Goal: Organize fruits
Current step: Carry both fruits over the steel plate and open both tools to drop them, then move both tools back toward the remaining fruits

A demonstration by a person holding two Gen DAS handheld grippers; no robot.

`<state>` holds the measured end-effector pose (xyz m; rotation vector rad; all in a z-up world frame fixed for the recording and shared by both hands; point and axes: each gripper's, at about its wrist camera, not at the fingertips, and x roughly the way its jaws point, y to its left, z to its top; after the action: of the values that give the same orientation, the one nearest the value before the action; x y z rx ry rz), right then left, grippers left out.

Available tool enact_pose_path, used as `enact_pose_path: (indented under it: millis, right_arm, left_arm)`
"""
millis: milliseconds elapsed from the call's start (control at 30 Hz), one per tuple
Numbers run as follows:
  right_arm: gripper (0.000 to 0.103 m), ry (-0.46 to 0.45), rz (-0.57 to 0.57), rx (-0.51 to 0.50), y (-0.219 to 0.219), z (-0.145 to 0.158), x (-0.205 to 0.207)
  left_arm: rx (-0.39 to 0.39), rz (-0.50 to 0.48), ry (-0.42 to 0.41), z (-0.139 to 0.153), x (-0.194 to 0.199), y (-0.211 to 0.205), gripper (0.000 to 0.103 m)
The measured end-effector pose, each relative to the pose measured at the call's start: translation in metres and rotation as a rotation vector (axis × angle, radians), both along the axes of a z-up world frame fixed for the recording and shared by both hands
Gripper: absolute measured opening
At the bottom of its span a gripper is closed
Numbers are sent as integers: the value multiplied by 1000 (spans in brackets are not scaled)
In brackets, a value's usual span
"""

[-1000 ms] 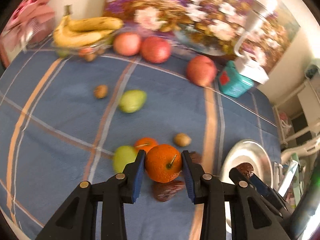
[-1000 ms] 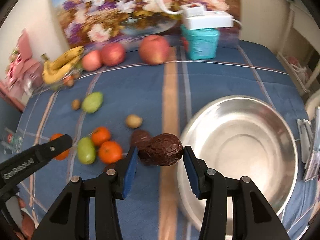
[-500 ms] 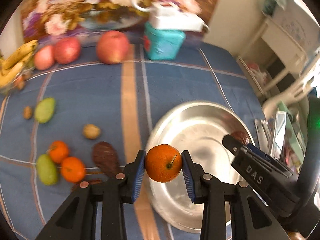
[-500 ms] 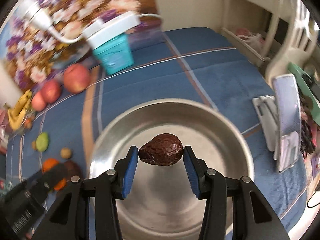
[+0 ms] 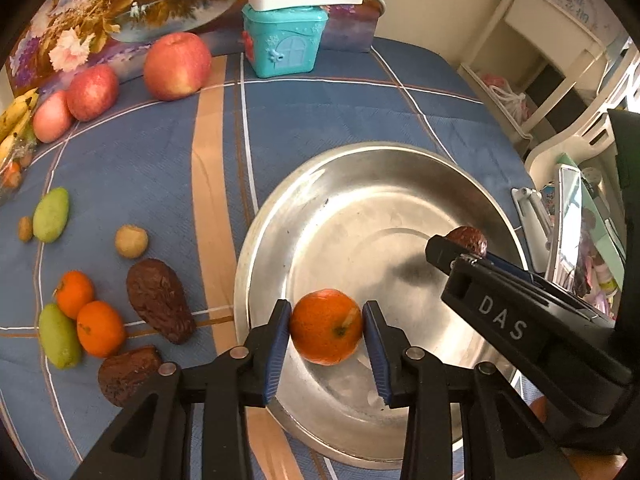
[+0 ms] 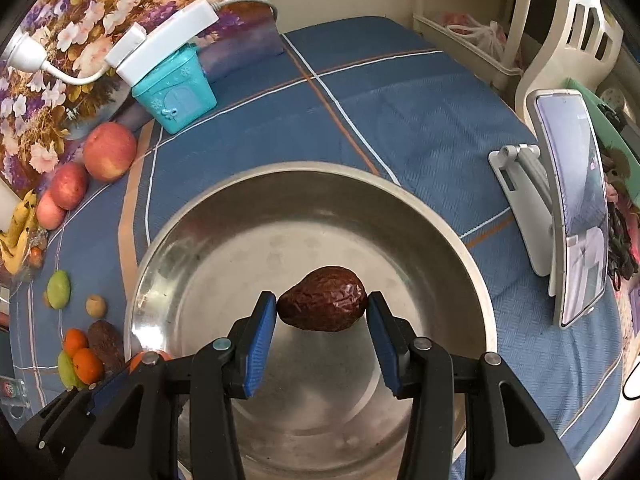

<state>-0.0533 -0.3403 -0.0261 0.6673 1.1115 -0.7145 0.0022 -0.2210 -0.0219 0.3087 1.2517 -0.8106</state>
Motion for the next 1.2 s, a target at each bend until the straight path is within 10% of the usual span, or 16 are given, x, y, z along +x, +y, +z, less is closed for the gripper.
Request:
enact_pose_path:
  millis: [533,1200]
  right_arm:
    - [49,-24,6,-35,2,16,-3]
    - [48,-29,154,-36,51,18,29]
  left_arm:
    - [-11,48,-14,14,11,21,57]
    - [15,435,-71,25,97,143,67]
